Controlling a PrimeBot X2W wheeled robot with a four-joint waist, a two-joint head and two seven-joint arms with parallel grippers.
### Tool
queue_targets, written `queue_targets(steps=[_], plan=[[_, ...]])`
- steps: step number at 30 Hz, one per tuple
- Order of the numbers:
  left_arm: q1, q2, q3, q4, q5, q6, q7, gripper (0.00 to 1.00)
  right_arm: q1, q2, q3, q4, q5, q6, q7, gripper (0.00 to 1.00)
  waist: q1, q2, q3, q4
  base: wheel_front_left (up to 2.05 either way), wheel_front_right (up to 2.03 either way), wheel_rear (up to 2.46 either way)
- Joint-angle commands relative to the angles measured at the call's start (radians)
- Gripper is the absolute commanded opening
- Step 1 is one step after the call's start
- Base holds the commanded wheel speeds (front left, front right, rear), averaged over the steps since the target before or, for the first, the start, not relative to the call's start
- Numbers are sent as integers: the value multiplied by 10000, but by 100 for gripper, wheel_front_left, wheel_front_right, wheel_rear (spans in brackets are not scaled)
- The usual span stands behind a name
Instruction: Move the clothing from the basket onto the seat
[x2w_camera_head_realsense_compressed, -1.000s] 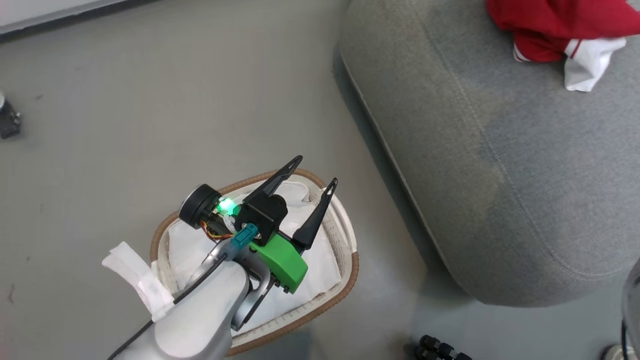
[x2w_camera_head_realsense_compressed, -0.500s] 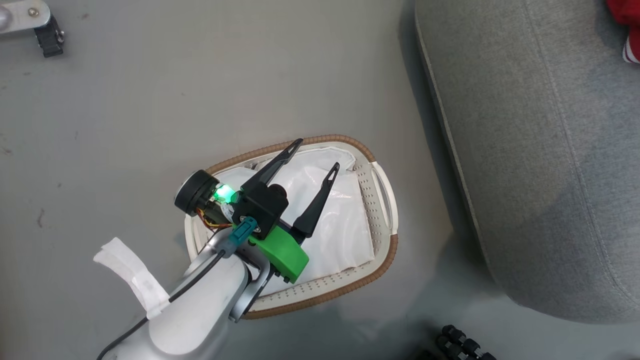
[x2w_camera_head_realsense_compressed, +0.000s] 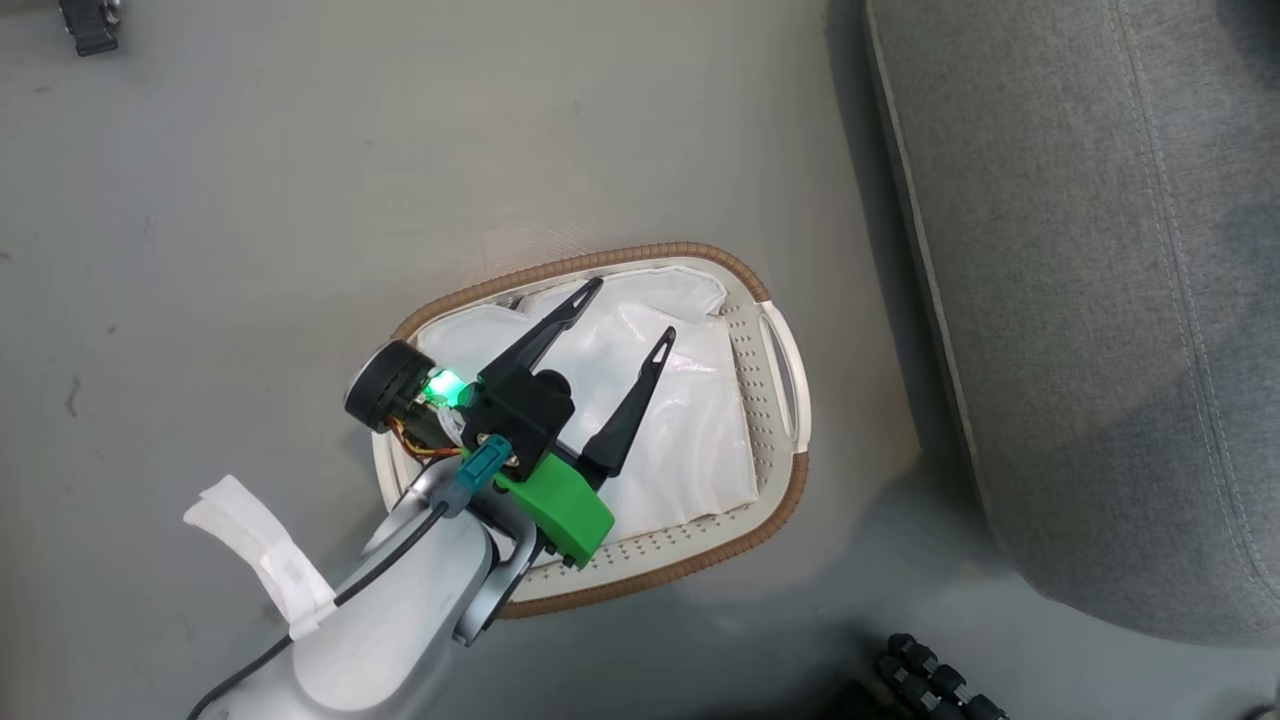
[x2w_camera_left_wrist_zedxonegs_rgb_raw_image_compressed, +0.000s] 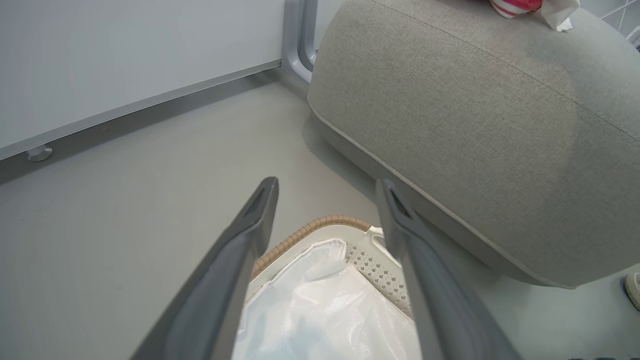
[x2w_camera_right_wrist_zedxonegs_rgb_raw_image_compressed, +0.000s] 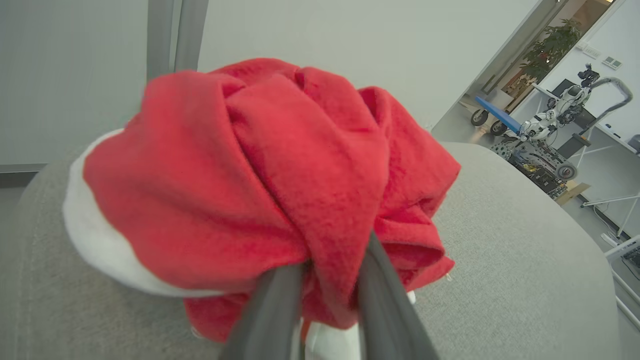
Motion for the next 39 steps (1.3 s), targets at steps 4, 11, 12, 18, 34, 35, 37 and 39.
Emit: queue_targets(steps=[4, 11, 12, 18, 34, 35, 37, 39], plan=[[-136, 39, -45, 129, -113, -9, -104, 100, 608, 335, -48, -286, 186, -11, -1, 100, -1, 79, -276, -84, 0, 0, 0], [184, -200, -42, 454, -330, -45, -350, 100, 1923, 717, 409, -908, 647, -11, -1, 100, -1, 79, -1105, -102, 0, 0, 0], [238, -223, -21, 512, -374, -45, -386, 100, 2099, 785, 549, -962, 707, -11, -1, 100, -1, 79, -1236, -115, 0, 0, 0], [474, -361, 120, 798, -626, 8, -571, 100, 2807, 959, 1638, -1445, 871, -11, -1, 100, -1, 79, -1821, -188, 0, 0, 0], [2019, -1040, 2749, 401, -1235, 63, -778, 100, 2863, 1694, 3782, -2212, 1560, -11, -1, 100, -1, 79, -4134, 489, 0, 0, 0], [2191, -1095, 3135, 252, -1204, 51, -780, 100, 2893, 1814, 3857, -2178, 1685, -11, -1, 100, -1, 79, -4273, 603, 0, 0, 0], [2603, -1119, 3810, 54, -1011, 84, -780, 100, 3008, 1977, 4168, -2087, 1764, -11, -1, 100, -1, 79, -4484, 789, 0, 0, 0], [3054, -1210, 4450, -62, -872, 82, -779, 100, 3190, 2078, 4490, -2002, 1935, -11, -1, 100, -1, 79, -4693, 988, 0, 0, 0]])
